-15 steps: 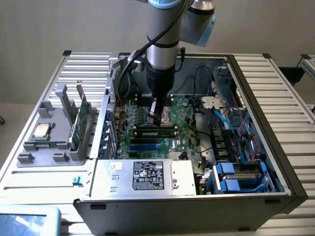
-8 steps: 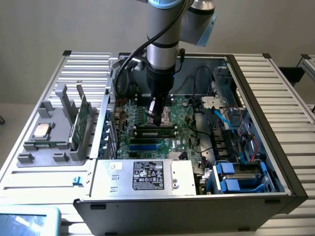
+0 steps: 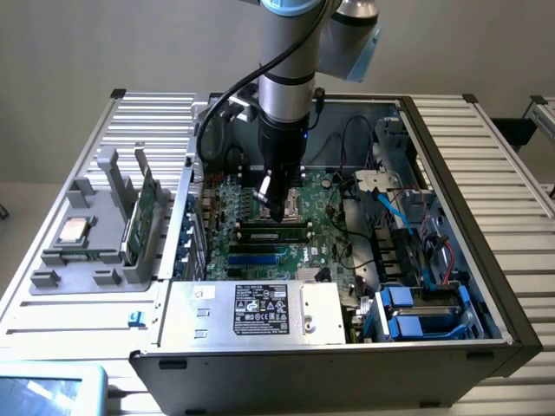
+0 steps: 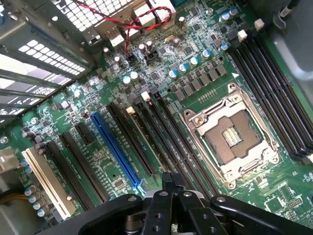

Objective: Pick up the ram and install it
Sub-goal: 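Press down the ram until it locks into place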

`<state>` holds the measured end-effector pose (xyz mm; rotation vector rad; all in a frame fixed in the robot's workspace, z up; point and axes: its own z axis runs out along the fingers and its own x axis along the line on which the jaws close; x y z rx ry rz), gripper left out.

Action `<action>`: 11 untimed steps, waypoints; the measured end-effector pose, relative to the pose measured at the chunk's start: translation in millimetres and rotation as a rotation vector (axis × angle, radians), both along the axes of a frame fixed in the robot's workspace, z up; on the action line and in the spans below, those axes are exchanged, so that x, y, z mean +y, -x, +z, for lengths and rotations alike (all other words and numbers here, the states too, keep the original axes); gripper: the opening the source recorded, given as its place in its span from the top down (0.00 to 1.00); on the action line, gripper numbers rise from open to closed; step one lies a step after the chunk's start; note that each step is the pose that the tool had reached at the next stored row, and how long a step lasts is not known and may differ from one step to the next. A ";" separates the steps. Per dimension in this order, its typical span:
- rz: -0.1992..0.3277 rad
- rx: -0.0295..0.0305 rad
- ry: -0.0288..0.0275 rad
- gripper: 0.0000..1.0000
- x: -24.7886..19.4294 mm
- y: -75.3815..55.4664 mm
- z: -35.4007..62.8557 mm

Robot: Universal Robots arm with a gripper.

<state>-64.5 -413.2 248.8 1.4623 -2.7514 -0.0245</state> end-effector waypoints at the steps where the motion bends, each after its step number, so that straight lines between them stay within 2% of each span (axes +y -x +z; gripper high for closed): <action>1: -0.013 0.0000 0.0000 0.91 0.0 0.0 0.0; 11: -0.128 0.0000 -0.0001 0.91 0.0 0.0 0.1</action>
